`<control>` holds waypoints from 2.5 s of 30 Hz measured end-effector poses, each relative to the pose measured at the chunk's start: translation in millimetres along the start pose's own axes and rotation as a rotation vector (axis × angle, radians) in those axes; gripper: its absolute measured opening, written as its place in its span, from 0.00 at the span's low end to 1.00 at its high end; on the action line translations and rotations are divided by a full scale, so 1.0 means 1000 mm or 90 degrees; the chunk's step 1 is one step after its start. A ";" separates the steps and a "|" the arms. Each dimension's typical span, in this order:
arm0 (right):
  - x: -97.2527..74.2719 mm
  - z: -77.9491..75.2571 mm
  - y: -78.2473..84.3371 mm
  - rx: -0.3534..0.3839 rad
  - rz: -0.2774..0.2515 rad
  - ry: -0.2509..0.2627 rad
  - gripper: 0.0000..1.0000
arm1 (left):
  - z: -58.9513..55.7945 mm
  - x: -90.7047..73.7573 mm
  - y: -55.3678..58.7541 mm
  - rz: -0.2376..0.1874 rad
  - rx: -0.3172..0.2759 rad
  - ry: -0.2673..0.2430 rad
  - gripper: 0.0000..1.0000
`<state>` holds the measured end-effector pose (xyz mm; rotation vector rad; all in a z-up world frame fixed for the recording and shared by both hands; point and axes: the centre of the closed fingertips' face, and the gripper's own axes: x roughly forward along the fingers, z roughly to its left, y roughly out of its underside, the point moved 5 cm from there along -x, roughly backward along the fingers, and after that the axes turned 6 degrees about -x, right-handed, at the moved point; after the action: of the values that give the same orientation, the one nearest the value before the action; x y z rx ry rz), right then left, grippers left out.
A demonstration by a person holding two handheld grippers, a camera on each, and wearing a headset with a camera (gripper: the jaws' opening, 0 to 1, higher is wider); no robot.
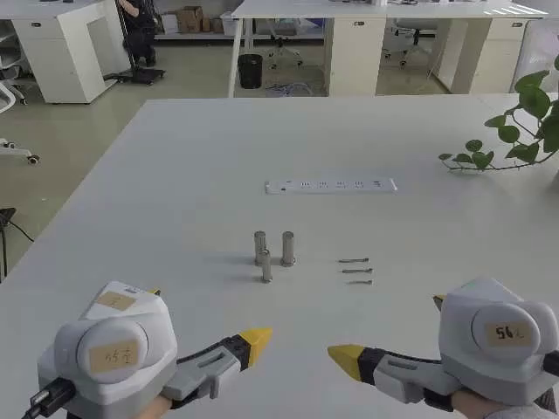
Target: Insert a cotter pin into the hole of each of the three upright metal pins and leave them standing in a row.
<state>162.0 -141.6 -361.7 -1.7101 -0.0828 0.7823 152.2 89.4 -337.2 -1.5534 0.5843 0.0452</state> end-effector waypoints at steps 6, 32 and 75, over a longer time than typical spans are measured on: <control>-0.001 0.000 0.000 0.000 0.002 0.002 0.95 | 0.000 0.000 0.000 -0.002 -0.001 0.001 0.95; -0.002 0.000 0.000 -0.009 0.000 -0.009 0.95 | -0.003 0.000 0.003 0.011 0.002 0.007 0.99; 0.005 -0.009 -0.007 -0.005 -0.015 -0.043 0.87 | 0.022 0.066 0.001 0.035 0.026 0.051 0.71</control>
<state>173.1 -144.3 -356.7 -1.6878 -0.1524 0.8242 215.9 87.9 -365.1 -1.5039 0.6870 0.0131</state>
